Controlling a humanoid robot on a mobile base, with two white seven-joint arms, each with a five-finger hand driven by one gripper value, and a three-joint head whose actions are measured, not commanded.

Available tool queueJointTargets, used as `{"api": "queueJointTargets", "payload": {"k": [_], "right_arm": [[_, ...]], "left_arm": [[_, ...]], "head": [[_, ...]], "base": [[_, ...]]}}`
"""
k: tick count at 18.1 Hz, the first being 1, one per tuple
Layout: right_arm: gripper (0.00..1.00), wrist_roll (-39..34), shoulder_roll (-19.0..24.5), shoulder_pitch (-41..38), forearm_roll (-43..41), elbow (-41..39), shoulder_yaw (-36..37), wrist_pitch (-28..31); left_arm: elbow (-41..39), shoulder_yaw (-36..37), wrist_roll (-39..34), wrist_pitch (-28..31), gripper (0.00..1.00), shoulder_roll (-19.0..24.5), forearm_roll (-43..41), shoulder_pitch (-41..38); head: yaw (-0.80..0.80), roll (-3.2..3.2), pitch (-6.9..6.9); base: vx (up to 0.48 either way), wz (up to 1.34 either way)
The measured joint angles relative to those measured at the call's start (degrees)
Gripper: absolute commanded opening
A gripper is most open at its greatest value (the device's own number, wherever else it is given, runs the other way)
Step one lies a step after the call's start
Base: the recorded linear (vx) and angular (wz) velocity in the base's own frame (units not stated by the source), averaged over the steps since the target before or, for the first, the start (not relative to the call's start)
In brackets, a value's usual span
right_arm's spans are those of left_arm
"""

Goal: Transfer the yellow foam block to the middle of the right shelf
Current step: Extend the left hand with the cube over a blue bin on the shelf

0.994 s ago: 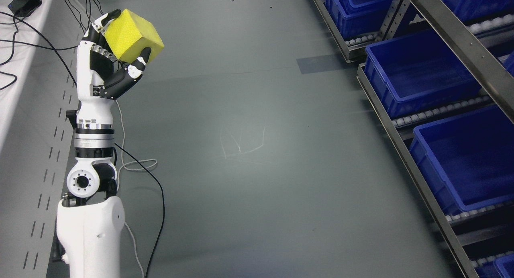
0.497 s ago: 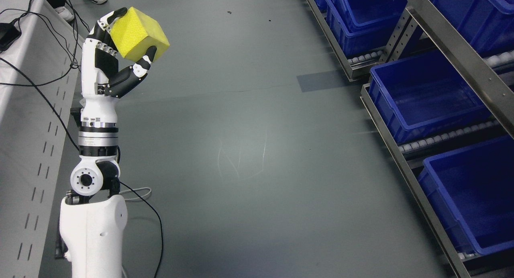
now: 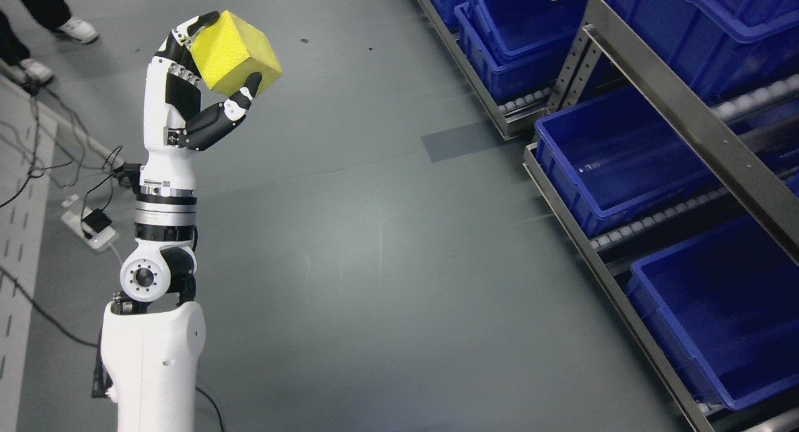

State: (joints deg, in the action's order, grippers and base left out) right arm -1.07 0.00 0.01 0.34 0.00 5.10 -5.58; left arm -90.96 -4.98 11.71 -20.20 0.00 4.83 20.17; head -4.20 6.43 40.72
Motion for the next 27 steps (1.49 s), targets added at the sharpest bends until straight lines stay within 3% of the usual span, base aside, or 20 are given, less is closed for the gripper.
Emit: {"api": "queueJointTargets", "payload": {"k": [11,21,27], "right_arm": [[1.0,0.0,0.0,-0.02,-0.3,0.0,0.0,0.0],[1.0,0.0,0.0,-0.02,-0.34,0.0,0.0,0.0],[1.0,0.0,0.0,-0.02,-0.34,0.0,0.0,0.0]], "left_arm": [[-4.04,7.43,3.99,-0.14,0.38,0.0,-0.14,1.75],[-6.32,16.27,4.1,0.28,0.38,0.0,-0.11,9.77],[-6.86,19.28,3.77,4.87,0.38,0.0,-0.05,17.04]], "head": [[0.0,0.0,0.0],[0.0,0.0,0.01],[0.0,0.0,0.02]], "base": [[0.136,-0.68],[0.063,-0.59],[0.063,-0.67]]}}
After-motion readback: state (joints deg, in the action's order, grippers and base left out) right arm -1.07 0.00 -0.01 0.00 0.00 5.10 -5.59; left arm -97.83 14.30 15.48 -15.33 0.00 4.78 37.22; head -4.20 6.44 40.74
